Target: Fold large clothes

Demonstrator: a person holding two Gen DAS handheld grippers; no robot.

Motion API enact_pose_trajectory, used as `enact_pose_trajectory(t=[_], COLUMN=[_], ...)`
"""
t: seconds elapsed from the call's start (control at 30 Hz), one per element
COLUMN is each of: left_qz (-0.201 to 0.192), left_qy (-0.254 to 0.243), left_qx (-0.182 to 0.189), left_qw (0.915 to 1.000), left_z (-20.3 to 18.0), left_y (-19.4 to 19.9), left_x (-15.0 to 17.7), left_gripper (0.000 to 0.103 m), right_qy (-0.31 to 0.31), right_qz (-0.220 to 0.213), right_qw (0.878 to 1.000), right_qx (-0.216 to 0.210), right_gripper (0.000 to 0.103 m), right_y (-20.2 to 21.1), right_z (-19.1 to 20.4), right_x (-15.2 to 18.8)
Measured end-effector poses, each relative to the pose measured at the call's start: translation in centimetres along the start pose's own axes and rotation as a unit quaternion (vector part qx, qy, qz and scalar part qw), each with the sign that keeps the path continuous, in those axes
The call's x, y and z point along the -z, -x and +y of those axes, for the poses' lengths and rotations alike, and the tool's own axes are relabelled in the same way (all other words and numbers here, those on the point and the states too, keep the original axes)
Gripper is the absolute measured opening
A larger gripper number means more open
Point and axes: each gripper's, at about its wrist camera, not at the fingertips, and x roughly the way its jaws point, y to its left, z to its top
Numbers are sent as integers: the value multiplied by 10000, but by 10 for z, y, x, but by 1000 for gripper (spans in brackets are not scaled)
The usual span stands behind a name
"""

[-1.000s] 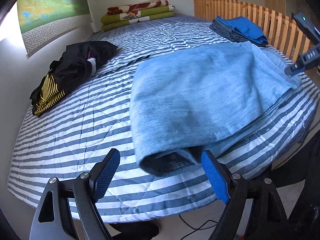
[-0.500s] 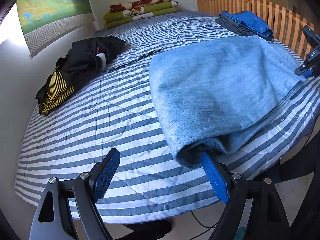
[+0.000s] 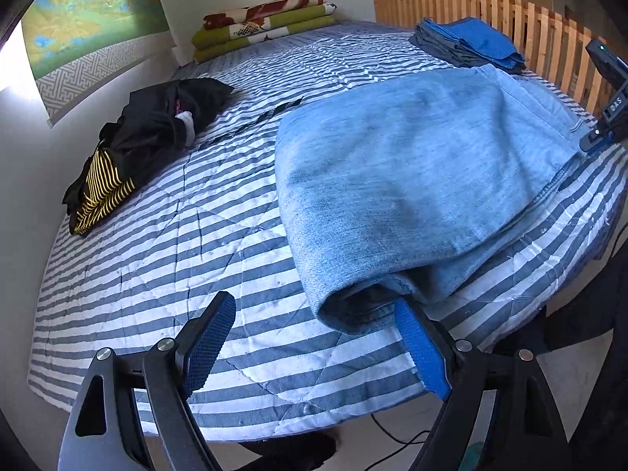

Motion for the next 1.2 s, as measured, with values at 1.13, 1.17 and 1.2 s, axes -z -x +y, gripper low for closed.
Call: enact_pose_trajectory(t=[1.13, 1.17, 1.2], left_qz=[81, 112, 128], left_qy=[-177, -167, -138], left_qx=[-120, -182, -175], left_qw=[9997, 9996, 9997], left_z=[-2, -2, 0], left_y=[0, -3, -6], left_x=[1, 0, -1], left_gripper=[86, 86, 86], right_qy=[758, 700, 599], right_qz=[-409, -481, -532], right_qw=[9940, 9945, 9956], right_qx=[671, 615, 483], right_gripper=[5, 5, 5], right_y=[10, 19, 28], right_z=[13, 10, 7], right_x=[-42, -43, -45])
